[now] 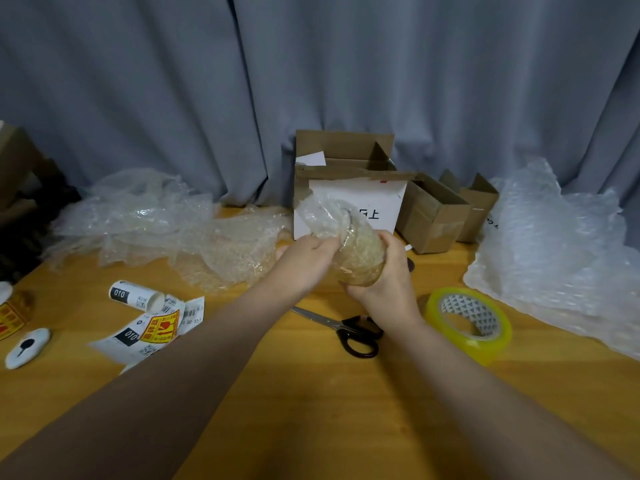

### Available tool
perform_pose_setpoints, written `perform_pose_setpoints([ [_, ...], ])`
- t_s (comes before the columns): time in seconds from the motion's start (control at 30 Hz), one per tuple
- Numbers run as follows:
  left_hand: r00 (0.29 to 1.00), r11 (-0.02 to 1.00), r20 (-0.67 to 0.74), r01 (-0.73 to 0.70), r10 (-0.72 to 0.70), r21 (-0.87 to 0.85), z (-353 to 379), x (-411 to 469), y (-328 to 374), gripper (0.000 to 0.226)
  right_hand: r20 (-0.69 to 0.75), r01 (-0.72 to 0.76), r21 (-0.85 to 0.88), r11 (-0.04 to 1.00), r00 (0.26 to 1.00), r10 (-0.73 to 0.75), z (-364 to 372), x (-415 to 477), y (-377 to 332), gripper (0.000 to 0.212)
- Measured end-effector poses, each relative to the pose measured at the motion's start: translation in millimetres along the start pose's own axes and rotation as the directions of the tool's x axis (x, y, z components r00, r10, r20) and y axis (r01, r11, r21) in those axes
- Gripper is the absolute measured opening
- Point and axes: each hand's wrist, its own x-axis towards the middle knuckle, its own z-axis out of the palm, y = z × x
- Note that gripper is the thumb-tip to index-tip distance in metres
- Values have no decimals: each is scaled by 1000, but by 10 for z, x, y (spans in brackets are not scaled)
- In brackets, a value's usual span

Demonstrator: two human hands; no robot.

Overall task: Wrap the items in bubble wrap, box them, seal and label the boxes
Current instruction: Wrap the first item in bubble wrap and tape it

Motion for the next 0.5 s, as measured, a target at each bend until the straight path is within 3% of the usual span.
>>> perform_pose_setpoints([
  [0.1,996,998,-89,12,-6,69,-32,-18,28,39,-19,17,-12,1000,1000,-17,-20,35,-52,89],
  [0.2,919,999,-390,-50,53,19,-91,-88,30,19,-25,18,-69,997,999,-20,-76,72,-91,89],
  [0.27,833,976,-535,-208,141,-66,-195,-132,34,25,-9,44,-125,991,999,-45,-141,75,-74,86],
  [0.3,818,956,-537,-285,207,-66,-237,-134,4,27,3,55,-153,987,998,-55,-169,71,-60,84],
  [0.37,900,939,-337,-327,275,-109,-258,-164,28,56,31,108,-214,971,994,-104,-191,62,-53,83],
  [0.43,978,956,-58,-206,199,-210,-161,-182,76,85,38,205,-314,927,978,-203,-151,51,-66,84],
  [0.5,996,933,48,-58,80,-354,-83,-162,133,99,-1,264,-421,868,957,-292,-115,36,-76,89],
])
